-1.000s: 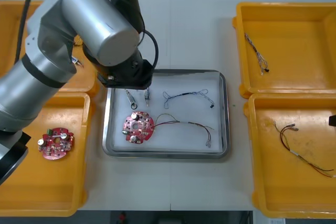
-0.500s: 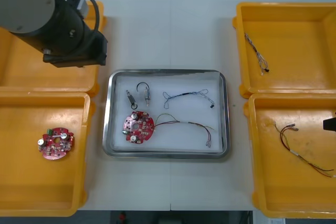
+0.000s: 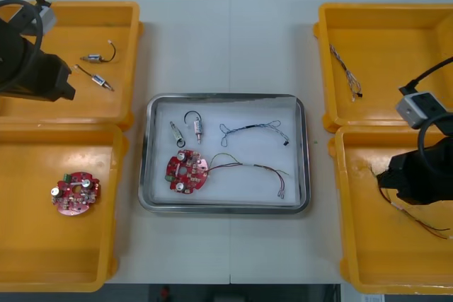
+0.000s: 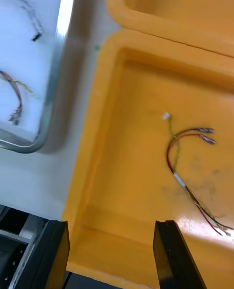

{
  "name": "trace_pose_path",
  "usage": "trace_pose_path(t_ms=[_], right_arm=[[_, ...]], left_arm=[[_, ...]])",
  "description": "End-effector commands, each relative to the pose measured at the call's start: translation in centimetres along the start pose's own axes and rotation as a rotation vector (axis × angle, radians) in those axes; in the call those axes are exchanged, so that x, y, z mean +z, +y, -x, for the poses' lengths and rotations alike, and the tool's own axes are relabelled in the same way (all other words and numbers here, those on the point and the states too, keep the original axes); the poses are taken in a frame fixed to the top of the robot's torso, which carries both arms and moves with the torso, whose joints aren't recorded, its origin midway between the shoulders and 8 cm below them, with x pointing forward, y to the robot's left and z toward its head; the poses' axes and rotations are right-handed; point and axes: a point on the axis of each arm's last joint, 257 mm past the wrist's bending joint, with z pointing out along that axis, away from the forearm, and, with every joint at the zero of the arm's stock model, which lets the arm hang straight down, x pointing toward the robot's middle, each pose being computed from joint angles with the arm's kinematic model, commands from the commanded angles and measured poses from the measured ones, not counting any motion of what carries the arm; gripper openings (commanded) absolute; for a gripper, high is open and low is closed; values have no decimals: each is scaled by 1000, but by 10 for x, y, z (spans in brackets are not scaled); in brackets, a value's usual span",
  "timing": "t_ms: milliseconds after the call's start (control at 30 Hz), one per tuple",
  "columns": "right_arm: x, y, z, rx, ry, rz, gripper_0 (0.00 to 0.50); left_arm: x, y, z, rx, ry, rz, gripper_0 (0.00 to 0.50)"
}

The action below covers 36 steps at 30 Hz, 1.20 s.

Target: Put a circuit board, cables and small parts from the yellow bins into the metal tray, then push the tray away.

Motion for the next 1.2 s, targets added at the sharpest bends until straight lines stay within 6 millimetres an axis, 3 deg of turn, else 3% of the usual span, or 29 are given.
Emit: trace_pose_path(t_ms=[33, 333, 500, 800, 1000, 1200], right_arm=[[-3, 30, 14, -134, -15, 9, 500], [11, 88, 35, -344, -45, 25, 500], [28, 123, 39, -448, -27, 41, 500], [58, 173, 52, -753, 9, 30, 500], [71, 191, 61, -966, -12, -28, 500], [92, 205, 49, -1137, 34, -41, 500]], left_arm=[[-12, 43, -18, -57, 5, 61, 500], [-16, 90, -56, -94, 51, 78, 500], [-18, 106, -72, -84, 66, 82, 500], [-11, 105, -96, -85, 101, 80, 500], [-12, 105, -99, -86, 96, 78, 500], [-14, 105, -96, -99, 80, 68, 500]])
